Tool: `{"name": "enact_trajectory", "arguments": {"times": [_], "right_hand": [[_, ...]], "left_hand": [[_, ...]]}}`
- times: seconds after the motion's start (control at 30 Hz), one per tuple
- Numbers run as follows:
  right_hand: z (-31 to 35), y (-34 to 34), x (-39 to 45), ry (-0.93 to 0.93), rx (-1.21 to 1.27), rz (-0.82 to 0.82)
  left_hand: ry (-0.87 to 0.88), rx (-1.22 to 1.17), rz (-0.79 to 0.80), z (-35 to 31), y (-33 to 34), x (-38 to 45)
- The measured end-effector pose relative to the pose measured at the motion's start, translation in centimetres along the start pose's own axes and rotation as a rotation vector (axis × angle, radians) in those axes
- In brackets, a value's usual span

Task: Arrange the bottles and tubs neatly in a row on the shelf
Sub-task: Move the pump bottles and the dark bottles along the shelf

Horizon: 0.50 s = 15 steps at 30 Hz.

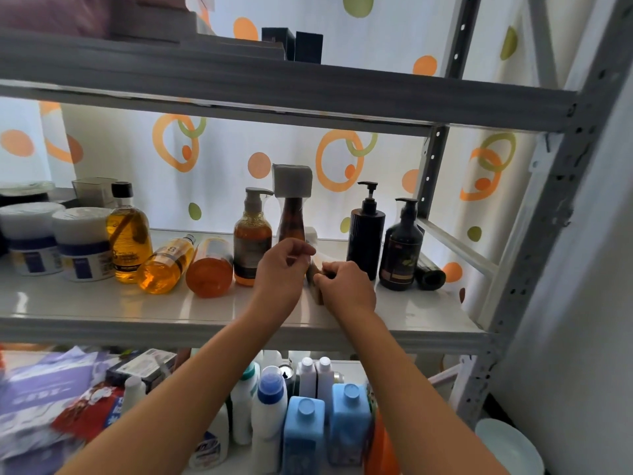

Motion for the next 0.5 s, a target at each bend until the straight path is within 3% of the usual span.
{"name": "enact_trajectory", "arguments": {"times": [0.1,0.27,0.4,0.5], "right_hand": [[0.0,-0.2,0.2,0.025,0.085,0.085],[0.2,-3.9,0.7,-0.02,0.111,-0.04],[-0.8,-7.3,0.6,-0.036,0.129,-0.14],[-1.9,-8.6,0.8,-0.037,0.141,-0.206]], "left_hand": [[-0.003,-0.014,-0.004,-0.5,0.5,0.2],[-0.05,-0.115,0.04,-0.7,1.3,0.3],[-0.259,-0.364,0.216,-0.7,2.8,0.8],[-0.324,-0.496,0.261,-1.1,3.1,1.4]]}}
Point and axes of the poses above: each hand's wrist, its own x-axis towards the middle knuckle, its own y-axis out of the palm, z = x × y, the point moved 8 cm from there along x, towards the middle knuckle, and after that the axes turned 15 degrees about x, right-handed, at the moved point
